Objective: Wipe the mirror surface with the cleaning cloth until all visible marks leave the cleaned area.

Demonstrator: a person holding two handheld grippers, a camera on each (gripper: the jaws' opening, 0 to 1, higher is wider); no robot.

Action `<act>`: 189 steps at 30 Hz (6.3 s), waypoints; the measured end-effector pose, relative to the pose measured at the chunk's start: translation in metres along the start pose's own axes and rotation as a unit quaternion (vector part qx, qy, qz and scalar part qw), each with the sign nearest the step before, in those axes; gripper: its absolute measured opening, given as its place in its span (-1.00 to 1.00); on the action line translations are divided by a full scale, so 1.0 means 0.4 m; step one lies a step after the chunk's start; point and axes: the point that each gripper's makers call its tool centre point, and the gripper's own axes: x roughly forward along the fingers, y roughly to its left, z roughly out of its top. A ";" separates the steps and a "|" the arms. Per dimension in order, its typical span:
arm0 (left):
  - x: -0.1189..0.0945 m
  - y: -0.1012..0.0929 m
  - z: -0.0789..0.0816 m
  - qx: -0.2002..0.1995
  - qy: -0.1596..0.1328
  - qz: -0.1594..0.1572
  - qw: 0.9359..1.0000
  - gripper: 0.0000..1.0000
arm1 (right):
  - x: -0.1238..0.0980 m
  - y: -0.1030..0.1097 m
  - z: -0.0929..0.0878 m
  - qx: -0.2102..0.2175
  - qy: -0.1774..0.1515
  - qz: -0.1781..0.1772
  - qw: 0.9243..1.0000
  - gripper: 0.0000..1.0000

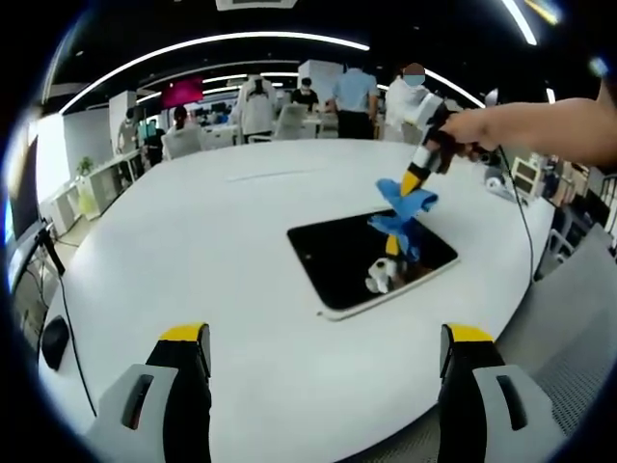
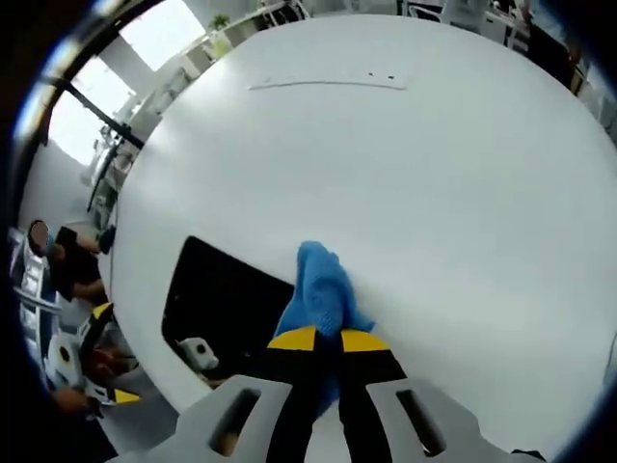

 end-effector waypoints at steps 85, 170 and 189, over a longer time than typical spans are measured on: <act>-0.002 -0.016 0.029 -0.004 -0.026 -0.012 1.000 1.00 | -0.056 -0.138 -0.110 -0.003 -0.113 0.010 0.993 0.09; -0.041 -0.045 0.115 0.013 -0.050 -0.016 0.999 0.99 | -0.294 -0.015 -0.371 -0.114 -0.393 -0.075 0.909 1.00; -0.028 -0.049 0.169 0.052 -0.093 0.019 0.994 0.99 | -0.280 -0.014 -0.370 -0.116 -0.395 -0.091 0.907 1.00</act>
